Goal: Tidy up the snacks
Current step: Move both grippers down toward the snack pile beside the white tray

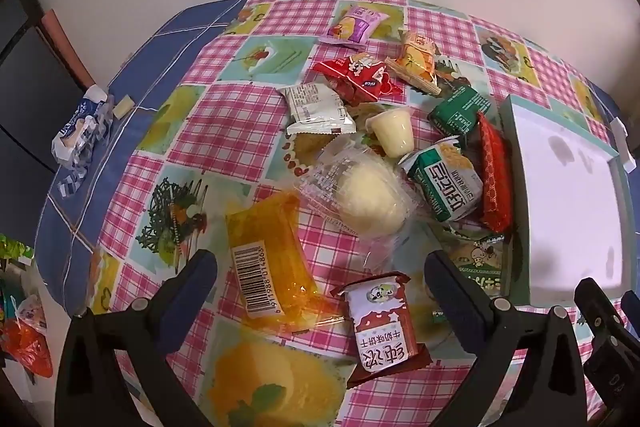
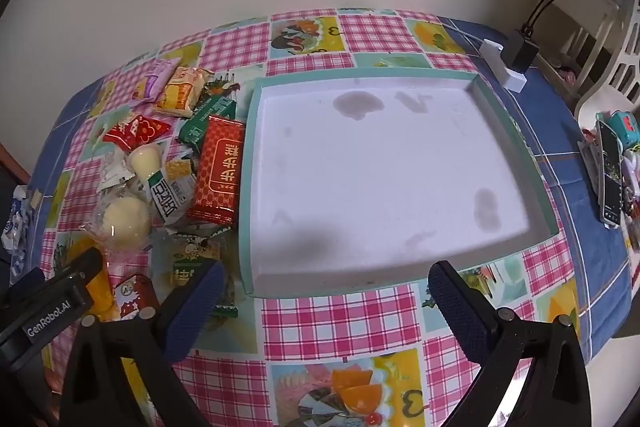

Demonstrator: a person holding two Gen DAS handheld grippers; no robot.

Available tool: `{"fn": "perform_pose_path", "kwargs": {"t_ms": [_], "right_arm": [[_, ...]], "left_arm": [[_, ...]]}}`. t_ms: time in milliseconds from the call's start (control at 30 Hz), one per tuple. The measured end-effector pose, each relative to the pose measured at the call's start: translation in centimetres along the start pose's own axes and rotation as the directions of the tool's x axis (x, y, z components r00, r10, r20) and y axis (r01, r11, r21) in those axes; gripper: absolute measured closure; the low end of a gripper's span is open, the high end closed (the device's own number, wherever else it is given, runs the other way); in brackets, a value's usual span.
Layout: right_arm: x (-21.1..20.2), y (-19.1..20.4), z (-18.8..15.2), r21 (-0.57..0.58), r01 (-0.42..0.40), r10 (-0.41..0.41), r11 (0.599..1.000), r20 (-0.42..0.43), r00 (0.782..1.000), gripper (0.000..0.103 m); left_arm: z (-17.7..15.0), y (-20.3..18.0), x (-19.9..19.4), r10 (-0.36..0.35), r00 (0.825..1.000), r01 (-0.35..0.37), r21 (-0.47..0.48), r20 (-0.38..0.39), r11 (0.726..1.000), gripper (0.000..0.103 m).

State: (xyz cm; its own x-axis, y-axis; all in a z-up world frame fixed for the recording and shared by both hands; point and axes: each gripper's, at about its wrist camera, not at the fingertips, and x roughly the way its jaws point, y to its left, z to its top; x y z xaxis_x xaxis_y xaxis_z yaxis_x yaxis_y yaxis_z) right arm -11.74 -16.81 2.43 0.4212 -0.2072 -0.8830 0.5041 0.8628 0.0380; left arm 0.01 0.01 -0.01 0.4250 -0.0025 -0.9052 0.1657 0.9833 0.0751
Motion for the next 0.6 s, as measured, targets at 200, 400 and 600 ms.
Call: {"fn": "perform_pose_path", "kwargs": {"t_ms": [200,400,600], "right_arm": [[0.06,-0.01,-0.02,-0.001,0.001,-0.001,1.000,-0.002,1.000,0.000],[0.07,0.02,-0.01,-0.001,0.001,-0.001,1.000,-0.001,1.000,0.000],[0.08,0.05,0.01,-0.001,0.002,-0.002,1.000,-0.001,1.000,0.000]], "left_arm": [[0.21,0.28,0.43,-0.018,1.000,0.018,-0.009,-0.015,1.000,0.000],[0.15,0.17,0.15,-0.034,0.999,0.034,-0.029,-0.001,0.999,0.000],[0.04,-0.02,-0.12,-0.064,0.997,0.065,-0.025,0.049,0.998,0.000]]}}
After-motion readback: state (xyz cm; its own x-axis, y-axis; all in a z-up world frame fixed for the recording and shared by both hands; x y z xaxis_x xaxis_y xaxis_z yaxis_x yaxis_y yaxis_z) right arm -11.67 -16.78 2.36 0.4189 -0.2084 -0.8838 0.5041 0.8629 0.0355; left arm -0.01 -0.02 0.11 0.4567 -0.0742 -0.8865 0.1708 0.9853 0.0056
